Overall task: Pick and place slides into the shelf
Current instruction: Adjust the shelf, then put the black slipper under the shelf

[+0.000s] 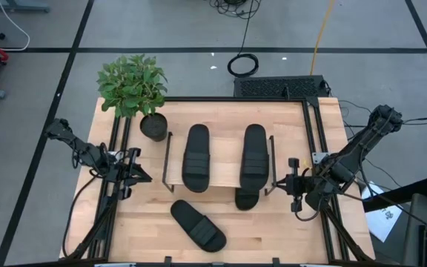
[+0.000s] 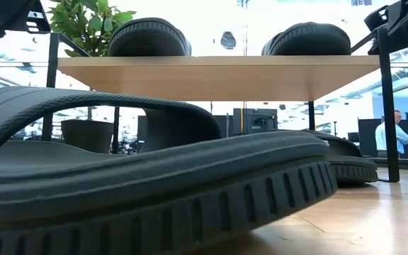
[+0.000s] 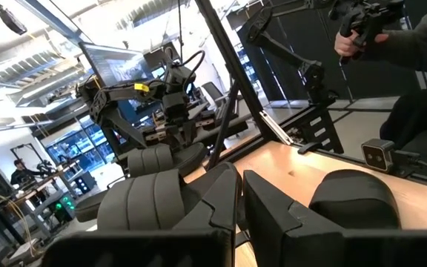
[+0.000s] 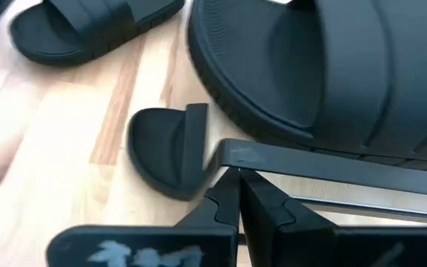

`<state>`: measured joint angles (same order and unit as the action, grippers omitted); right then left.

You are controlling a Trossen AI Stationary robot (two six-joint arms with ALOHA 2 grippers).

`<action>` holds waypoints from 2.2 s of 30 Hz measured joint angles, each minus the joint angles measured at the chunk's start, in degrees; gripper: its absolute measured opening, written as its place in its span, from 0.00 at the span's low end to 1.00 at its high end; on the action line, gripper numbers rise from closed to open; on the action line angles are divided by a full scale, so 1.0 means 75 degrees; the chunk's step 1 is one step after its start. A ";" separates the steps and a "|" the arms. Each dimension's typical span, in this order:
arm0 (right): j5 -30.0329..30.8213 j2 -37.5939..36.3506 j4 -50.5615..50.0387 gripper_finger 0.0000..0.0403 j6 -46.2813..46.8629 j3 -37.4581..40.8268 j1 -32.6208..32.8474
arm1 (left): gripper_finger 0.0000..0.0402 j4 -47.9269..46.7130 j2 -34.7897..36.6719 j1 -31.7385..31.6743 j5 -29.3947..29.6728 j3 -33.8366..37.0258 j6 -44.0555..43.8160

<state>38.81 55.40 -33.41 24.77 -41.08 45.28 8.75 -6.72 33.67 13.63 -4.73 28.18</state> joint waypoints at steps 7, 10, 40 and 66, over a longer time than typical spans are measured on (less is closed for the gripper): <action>0.0002 -0.0044 -0.0788 0.00 0.0370 -0.0014 0.0003 | 0.06 0.0000 -0.0003 0.0000 0.0000 0.0000 0.0091; -0.0026 -0.0216 -0.1263 0.00 0.0719 0.0015 0.0000 | 0.06 0.0003 0.0000 0.0000 0.0002 0.0000 0.0174; -0.0561 -0.2852 0.0521 0.00 -0.2412 0.0072 0.0800 | 0.06 -0.0131 -0.0295 0.0997 -0.0461 -0.0012 0.0008; -0.0759 0.0899 0.6457 0.00 -0.5005 0.1334 0.2752 | 0.06 0.1211 -0.7479 0.3032 0.2518 -0.2759 -0.3150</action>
<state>33.11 62.14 15.02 -12.76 -31.08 65.92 17.84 -62.81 56.41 32.51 -25.42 4.56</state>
